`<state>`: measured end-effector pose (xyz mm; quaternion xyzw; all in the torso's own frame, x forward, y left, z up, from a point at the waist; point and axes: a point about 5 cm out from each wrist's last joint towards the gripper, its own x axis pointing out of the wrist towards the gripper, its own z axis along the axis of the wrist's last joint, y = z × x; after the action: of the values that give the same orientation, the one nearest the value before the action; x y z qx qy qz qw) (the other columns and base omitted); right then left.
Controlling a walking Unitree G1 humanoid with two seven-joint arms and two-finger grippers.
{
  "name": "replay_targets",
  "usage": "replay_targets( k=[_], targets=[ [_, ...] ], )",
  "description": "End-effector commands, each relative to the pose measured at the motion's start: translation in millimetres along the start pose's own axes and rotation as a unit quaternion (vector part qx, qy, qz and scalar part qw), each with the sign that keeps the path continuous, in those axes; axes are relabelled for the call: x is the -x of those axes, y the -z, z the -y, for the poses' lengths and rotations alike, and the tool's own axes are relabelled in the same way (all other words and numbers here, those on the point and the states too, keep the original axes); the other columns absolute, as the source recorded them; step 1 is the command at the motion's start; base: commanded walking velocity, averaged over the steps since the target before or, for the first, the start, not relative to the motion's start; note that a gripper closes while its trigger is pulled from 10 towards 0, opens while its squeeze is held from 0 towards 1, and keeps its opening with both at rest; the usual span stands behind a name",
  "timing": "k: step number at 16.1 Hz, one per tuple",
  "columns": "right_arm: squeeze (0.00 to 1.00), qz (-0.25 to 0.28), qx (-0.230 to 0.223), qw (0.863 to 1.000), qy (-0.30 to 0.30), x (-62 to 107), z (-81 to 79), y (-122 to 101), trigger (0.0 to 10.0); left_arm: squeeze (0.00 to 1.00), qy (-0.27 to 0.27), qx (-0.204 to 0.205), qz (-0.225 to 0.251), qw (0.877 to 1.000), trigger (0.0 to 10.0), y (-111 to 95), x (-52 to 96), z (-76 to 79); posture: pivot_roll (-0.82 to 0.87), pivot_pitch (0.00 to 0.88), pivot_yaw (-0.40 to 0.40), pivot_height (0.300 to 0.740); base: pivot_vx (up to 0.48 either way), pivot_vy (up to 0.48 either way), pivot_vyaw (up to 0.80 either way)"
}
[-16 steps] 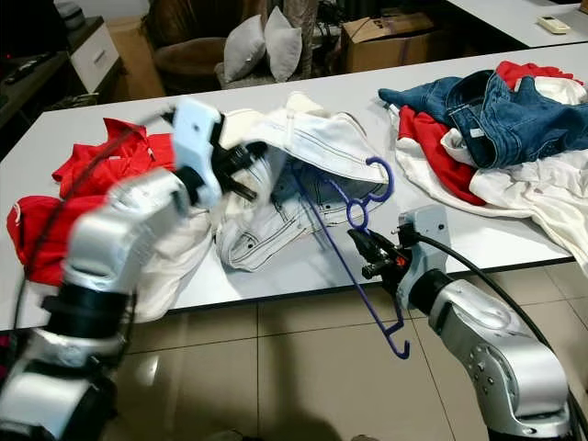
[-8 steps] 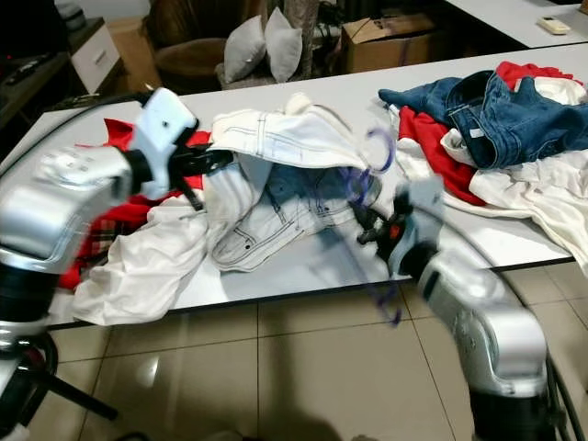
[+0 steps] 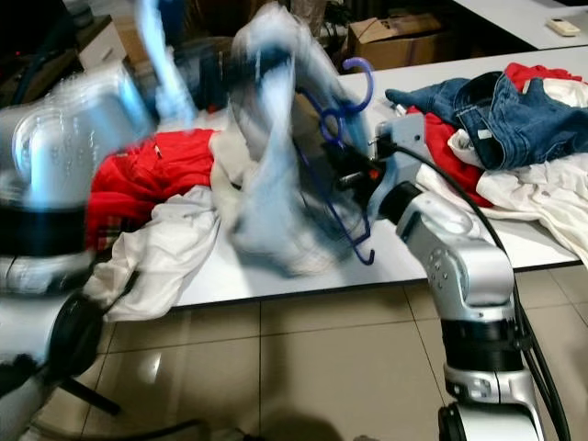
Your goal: Hang hanger
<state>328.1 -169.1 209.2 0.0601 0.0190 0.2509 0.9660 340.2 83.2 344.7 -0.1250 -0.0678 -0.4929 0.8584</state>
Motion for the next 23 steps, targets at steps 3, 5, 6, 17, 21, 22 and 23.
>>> replay_targets(
  k=[3,5,6,17,21,22,23],
  targets=[
    [0.00,-0.001,-0.041,0.994,0.101,9.9,18.6,16.2,10.0,0.00,-0.040,0.005,0.006,0.999,0.0,1.6,-7.1,-7.3,-0.15,0.000,0.173,0.740,0.000,0.000,0.00],
    [0.00,0.029,-0.132,0.980,0.145,10.0,11.8,33.4,10.0,0.00,-0.038,0.008,-0.024,0.999,0.0,14.2,-16.4,-3.5,-0.15,0.000,0.192,0.740,0.000,0.000,0.00],
    [0.00,0.042,-0.177,0.970,0.163,8.4,9.4,39.9,10.0,0.00,-0.035,0.002,-0.040,0.999,0.0,19.8,-19.0,-1.8,-0.14,0.000,0.200,0.740,0.000,0.000,0.00],
    [0.00,-0.047,-0.122,0.980,0.152,-6.7,-18.1,65.9,10.0,0.00,-0.041,-0.042,-0.167,0.984,0.0,76.6,-4.2,-0.6,-0.14,0.000,0.206,0.740,0.000,0.000,0.00],
    [0.00,-0.099,-0.124,0.987,0.001,-52.7,-31.5,64.9,10.0,0.00,0.052,0.017,-0.178,0.982,0.0,69.9,2.5,31.3,-0.11,0.000,0.157,0.740,0.000,0.000,0.00],
    [0.00,-0.091,-0.133,0.985,-0.063,-70.4,-52.2,54.7,10.0,0.00,0.036,0.035,-0.139,0.989,0.0,56.7,-0.9,29.4,-0.09,0.000,0.136,0.740,0.000,0.000,0.00],
    [0.00,-0.076,-0.155,0.976,-0.131,-82.5,-73.5,43.8,10.0,0.00,0.025,0.052,-0.097,0.994,0.0,42.2,-4.7,28.1,-0.06,0.000,0.114,0.740,0.000,0.000,0.00]
  ],
)
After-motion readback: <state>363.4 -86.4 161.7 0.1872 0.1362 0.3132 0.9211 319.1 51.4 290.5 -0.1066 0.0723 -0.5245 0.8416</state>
